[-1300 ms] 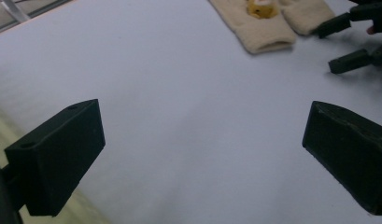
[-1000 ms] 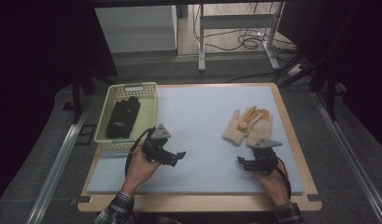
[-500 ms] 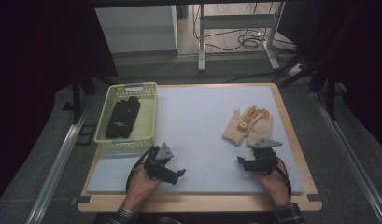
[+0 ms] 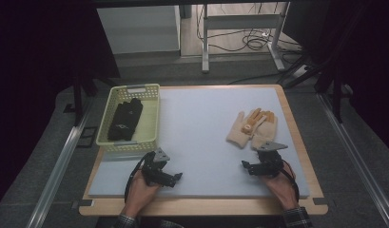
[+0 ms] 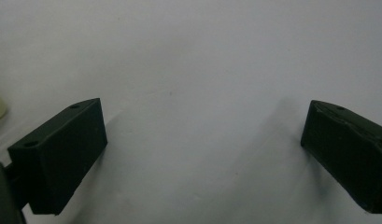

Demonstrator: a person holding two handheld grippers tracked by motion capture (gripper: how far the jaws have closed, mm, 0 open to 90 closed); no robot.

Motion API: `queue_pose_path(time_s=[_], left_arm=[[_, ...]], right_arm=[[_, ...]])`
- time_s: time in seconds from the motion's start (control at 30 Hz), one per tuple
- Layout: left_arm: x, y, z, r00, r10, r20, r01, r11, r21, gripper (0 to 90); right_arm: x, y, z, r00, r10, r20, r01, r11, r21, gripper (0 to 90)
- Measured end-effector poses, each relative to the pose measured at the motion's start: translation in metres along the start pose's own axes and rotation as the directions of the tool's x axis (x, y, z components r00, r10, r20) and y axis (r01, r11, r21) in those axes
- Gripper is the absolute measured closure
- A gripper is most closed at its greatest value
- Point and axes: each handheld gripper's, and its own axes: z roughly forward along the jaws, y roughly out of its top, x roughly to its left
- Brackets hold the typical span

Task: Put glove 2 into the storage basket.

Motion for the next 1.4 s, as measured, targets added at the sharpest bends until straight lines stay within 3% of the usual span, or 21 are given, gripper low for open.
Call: queue_pose_path(time_s=[0.33,0.57,0.7,0.73,0.9,1.17,1.4], left_arm=[[0.000,0.000,0.000,1.0000,0.004,0.000,-0.004,1.0000,0.002,0.4],[0.000,0.000,0.000,1.0000,0.004,0.001,-0.004,1.0000,0.000,0.4],[0.000,0.000,0.000,1.0000,0.004,0.001,-0.004,1.0000,0.000,0.4],[0.000,0.000,0.000,1.0000,0.004,0.000,-0.004,1.0000,0.000,0.5],[-0.001,-0.001,-0.001,0.9999,0.016,-0.001,-0.016,0.9998,-0.009,2.1],[-0.001,-0.001,-0.001,0.9999,0.013,0.000,-0.013,0.9999,-0.008,1.9],[-0.001,-0.001,-0.001,0.9998,0.018,0.001,-0.018,0.9998,-0.007,2.2]], right_arm=[[-0.019,-0.002,-0.022,0.9984,0.053,0.018,-0.053,0.999,-0.002,24.5],[-0.043,0.017,-0.037,0.9939,0.065,0.089,-0.064,0.998,-0.017,33.8],[-0.055,0.023,-0.034,0.9921,0.078,0.098,-0.076,0.997,-0.022,36.7],[-0.064,0.028,-0.030,0.9901,0.081,0.115,-0.079,0.997,-0.018,38.4],[-0.081,0.039,-0.018,0.9870,0.097,0.128,-0.094,0.995,-0.028,37.9],[-0.096,0.052,0.013,0.9862,0.093,0.137,-0.091,0.996,-0.019,25.5],[-0.107,0.053,0.039,0.9867,0.074,0.145,-0.081,0.996,0.045,23.0]])
